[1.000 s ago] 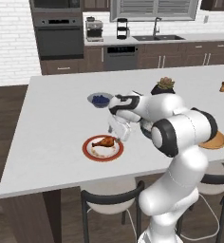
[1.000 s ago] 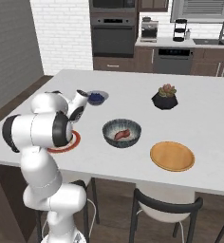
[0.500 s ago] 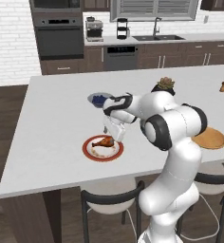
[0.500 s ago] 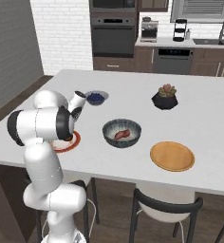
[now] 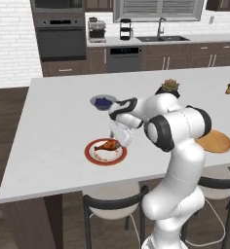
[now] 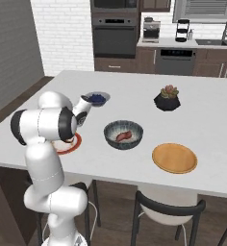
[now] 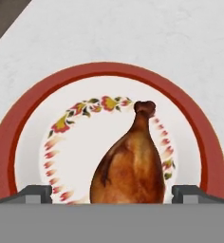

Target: Pick the chicken drumstick and potato from their plates and place them in the bowl. Then put the bowl in the fridge.

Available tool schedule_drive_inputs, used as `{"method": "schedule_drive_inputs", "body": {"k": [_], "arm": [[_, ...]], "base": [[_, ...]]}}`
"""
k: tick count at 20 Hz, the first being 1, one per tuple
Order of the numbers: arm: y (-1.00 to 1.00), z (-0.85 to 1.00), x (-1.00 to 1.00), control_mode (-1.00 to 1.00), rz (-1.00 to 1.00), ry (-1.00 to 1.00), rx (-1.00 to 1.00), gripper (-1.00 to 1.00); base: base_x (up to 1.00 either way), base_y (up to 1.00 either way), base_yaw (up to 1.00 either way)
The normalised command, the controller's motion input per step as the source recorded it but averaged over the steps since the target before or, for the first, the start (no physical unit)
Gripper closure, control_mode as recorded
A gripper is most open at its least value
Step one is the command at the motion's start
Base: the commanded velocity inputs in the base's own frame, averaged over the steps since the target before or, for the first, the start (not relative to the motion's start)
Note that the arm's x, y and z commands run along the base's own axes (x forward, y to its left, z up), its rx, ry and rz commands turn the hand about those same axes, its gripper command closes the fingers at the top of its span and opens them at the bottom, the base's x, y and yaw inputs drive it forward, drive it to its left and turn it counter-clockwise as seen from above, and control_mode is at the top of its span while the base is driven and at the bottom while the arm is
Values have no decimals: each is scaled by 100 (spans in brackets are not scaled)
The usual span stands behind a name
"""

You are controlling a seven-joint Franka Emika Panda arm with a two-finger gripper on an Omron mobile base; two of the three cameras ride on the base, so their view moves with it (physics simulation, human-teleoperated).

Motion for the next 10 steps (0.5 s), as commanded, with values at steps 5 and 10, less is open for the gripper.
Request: {"method": "schedule_drive_inputs", "body": {"k": [5,10], "arm": [[-1,-29,0,-100,0,1,0,-100],[17,-33,0,-100,0,0,0,-100]], "base": [[0,0,0],[0,0,0]]}}
